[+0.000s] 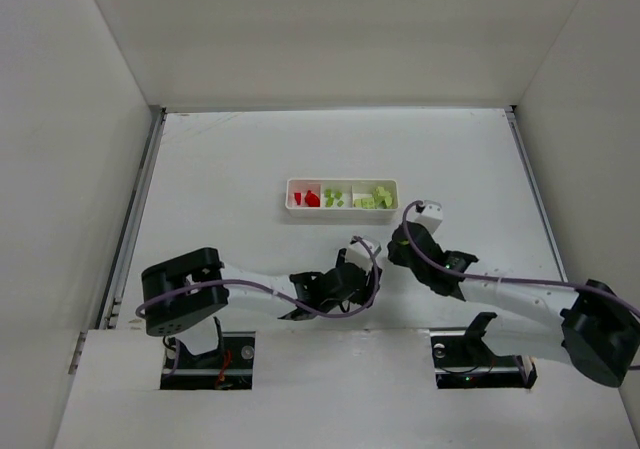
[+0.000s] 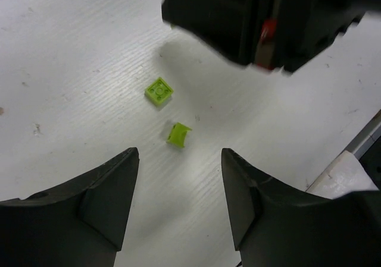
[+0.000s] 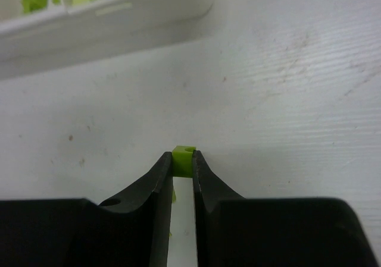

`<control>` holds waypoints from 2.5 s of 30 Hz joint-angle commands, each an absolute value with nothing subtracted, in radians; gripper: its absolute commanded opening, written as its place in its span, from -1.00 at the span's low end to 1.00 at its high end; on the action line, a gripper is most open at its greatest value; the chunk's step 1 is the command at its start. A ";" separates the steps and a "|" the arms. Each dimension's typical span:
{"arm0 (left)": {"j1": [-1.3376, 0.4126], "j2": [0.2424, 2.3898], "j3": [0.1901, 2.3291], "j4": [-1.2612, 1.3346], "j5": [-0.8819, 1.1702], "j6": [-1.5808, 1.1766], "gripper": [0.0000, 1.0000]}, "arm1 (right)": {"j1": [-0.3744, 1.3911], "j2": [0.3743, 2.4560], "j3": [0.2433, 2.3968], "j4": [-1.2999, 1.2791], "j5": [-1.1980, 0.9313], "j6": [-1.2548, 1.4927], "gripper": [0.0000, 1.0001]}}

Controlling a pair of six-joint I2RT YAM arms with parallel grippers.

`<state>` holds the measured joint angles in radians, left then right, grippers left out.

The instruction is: Sort the legos into containers by color

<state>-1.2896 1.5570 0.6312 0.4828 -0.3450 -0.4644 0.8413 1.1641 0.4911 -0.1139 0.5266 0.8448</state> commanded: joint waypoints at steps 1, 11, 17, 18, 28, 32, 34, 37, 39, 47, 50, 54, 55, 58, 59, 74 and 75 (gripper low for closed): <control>-1.295 1.604 0.669 0.541 -0.333 -0.443 0.06 | 0.799 1.074 0.508 -0.110 0.543 0.793 -0.68; -1.288 1.703 0.713 0.569 -0.353 -0.430 -0.21 | 0.749 1.012 0.514 -0.084 0.491 0.755 -0.66; -1.289 1.692 0.706 0.534 -0.377 -0.433 -0.66 | 0.731 1.058 0.534 -0.035 0.460 0.747 -0.65; -1.291 1.678 0.697 0.526 -0.388 -0.434 -0.69 | 0.731 1.072 0.543 -0.023 0.454 0.744 -0.65; -1.217 1.395 0.535 0.477 -0.506 -0.512 -0.72 | 0.739 1.325 0.768 0.133 0.368 0.695 -0.64; -1.162 1.275 0.479 0.457 -0.512 -0.569 -0.71 | 0.731 1.484 0.888 0.173 0.298 0.670 -0.63; -1.125 1.212 0.459 0.428 -0.509 -0.592 -0.71 | 0.722 1.560 0.945 0.176 0.285 0.669 -0.63; -1.090 1.132 0.445 0.373 -0.509 -0.614 -0.70 | 0.710 1.649 1.018 0.170 0.301 0.657 -0.62; -1.070 1.092 0.448 0.336 -0.511 -0.606 -0.69 | 0.699 1.681 1.048 0.172 0.304 0.657 -0.58; -0.996 1.019 0.479 0.275 -0.495 -0.592 -0.69 | 0.688 1.726 1.104 0.164 0.308 0.640 0.01; -0.970 1.038 0.511 0.272 -0.495 -0.577 -0.68 | 0.693 1.671 1.057 0.172 0.322 0.643 0.01; -0.950 1.089 0.570 0.276 -0.485 -0.546 -0.68 | 0.696 1.563 0.956 0.176 0.359 0.643 -0.15; -0.944 1.109 0.592 0.278 -0.483 -0.535 -0.68 | 0.705 1.531 0.921 0.176 0.373 0.643 -0.19; -0.920 1.172 0.653 0.279 -0.474 -0.508 -0.68 | 0.734 1.430 0.800 0.184 0.411 0.646 -0.35; -0.909 1.198 0.673 0.282 -0.471 -0.503 -0.67 | 0.743 1.401 0.767 0.178 0.414 0.644 -0.36; -0.759 1.627 0.997 0.308 -0.336 -0.453 -0.62 | 0.906 1.129 0.427 0.084 0.508 0.752 0.20; -0.757 1.647 1.014 0.305 -0.331 -0.451 -0.60 | 0.913 1.135 0.423 0.081 0.505 0.761 0.21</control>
<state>-0.7689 1.6188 0.9421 0.2810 -0.3637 -0.4786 0.8913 1.1450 0.4297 0.0826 0.4759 0.7216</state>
